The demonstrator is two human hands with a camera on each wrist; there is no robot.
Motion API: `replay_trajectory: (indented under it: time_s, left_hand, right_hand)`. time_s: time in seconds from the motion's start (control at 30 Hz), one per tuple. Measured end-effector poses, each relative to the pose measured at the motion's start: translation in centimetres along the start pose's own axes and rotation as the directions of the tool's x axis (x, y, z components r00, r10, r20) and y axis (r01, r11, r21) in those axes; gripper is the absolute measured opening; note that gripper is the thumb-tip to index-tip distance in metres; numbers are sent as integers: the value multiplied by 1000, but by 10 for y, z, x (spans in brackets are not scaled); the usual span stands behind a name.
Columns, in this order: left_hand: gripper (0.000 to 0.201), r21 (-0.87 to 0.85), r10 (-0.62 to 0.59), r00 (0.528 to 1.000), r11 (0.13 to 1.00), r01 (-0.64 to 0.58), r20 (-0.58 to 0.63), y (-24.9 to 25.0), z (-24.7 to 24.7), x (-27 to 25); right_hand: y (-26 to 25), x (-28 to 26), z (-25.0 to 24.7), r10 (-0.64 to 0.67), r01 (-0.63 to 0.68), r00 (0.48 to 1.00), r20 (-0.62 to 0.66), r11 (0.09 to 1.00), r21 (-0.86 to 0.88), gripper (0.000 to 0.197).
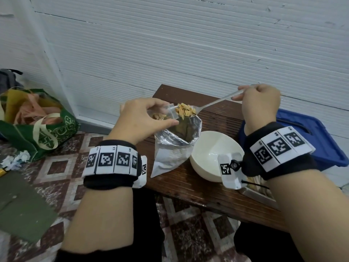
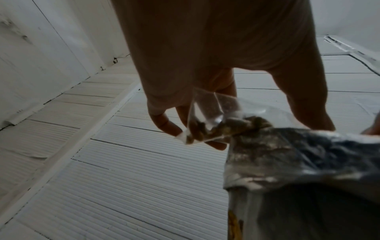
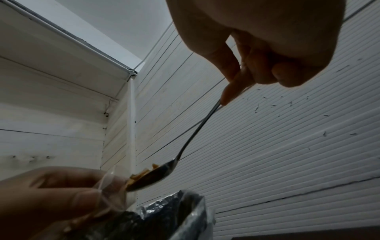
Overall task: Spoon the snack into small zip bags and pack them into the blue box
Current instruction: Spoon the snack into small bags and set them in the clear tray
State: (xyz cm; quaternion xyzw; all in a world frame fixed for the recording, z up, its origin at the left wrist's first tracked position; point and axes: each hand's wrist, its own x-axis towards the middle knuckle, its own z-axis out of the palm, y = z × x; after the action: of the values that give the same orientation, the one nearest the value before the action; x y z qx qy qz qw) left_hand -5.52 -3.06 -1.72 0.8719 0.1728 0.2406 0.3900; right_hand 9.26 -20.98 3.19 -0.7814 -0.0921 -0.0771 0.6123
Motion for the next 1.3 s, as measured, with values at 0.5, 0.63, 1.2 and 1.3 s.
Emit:
replay_trajectory:
  time_s: [0.5, 0.63, 1.2, 1.3]
  left_hand:
    - [39, -109, -54, 995, 993, 45, -84, 10, 21, 2]
    - [24, -255, -135, 985, 961, 105, -104, 8, 17, 2]
    - [27, -320, -161, 987, 936, 146, -21, 0, 8, -1]
    - [27, -323, -172, 985, 933, 157, -18, 1, 8, -1]
  right_hand:
    - [-20, -26, 19, -364, 347, 923, 127, 928, 137, 22]
    - [-19, -30, 14, -517, 505, 856, 10, 840, 196, 19]
    - [45, -52, 31, -643, 834, 551, 532, 439, -333, 18]
    - [51, -56, 33, -563, 812, 581, 589, 456, -365, 19]
